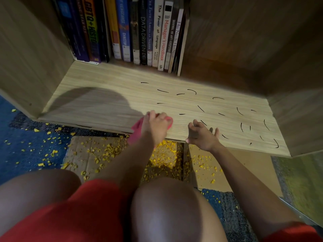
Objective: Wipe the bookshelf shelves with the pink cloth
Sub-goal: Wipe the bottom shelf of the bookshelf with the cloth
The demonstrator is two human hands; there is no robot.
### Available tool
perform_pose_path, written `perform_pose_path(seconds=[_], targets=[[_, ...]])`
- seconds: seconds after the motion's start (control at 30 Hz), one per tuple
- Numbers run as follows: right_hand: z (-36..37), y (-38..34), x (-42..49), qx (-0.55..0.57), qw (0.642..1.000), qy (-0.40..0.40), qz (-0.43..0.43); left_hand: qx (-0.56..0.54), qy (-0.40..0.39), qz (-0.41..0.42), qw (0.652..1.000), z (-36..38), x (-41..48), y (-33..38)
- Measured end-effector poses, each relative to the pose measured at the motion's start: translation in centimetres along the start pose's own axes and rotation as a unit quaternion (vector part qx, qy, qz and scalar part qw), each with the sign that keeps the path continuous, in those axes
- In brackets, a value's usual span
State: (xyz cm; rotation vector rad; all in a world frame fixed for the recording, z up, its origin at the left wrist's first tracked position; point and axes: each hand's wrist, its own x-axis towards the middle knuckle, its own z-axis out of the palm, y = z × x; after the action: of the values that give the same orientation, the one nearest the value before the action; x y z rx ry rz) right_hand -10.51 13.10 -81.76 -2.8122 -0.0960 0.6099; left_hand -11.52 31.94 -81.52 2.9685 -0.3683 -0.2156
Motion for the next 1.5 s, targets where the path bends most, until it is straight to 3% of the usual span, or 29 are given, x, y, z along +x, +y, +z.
perform_pose_path(seconds=[0.1,0.3,0.43,0.6,0.73,0.97,1.1,1.23,1.33,1.4,1.5], targets=[[0.0,-0.1,-0.1,-0.002,1.000,-0.004,0.002,-0.066,-0.036,0.072,0.995,0.4,0.9,-0.2],[0.1,0.3,-0.1,0.015,1.000,-0.011,0.012,-0.053,-0.073,-0.085,0.992,-0.9,2.6,-4.5],[0.1,0.1,-0.1,0.013,1.000,-0.012,0.015,-0.045,-0.033,-0.011,0.998,-0.3,0.9,-2.2],[-0.3,-0.8,-0.4,-0.029,0.999,-0.023,0.038,-0.098,-0.073,0.019,0.992,-1.7,1.9,-4.3],[-0.4,-1.1,-0.8,-0.096,0.994,-0.039,0.033,-0.128,-0.056,-0.100,0.985,-1.6,1.8,-4.6],[-0.4,-1.3,-0.7,-0.161,0.985,-0.050,0.043,-0.138,-0.063,-0.113,0.982,-1.1,0.8,-0.9],[-1.2,-2.6,-0.6,-0.255,0.963,-0.073,0.041,-0.262,-0.090,-0.180,0.944,-2.3,0.8,0.2],[-2.0,-5.6,0.0,-0.185,0.978,-0.063,0.071,-0.294,-0.080,-0.223,0.926,-4.3,-0.6,-2.9],[-1.1,-8.5,0.0,-0.004,0.998,0.002,0.061,-0.261,-0.127,-0.174,0.941,-4.5,-1.8,-6.5],[-0.1,-10.4,0.2,0.146,0.987,0.059,0.015,-0.222,-0.165,-0.110,0.955,-4.6,-1.4,-7.4],[1.8,-12.8,0.2,0.184,0.982,0.045,-0.012,-0.217,-0.205,-0.103,0.949,-4.1,-0.9,-7.4]])
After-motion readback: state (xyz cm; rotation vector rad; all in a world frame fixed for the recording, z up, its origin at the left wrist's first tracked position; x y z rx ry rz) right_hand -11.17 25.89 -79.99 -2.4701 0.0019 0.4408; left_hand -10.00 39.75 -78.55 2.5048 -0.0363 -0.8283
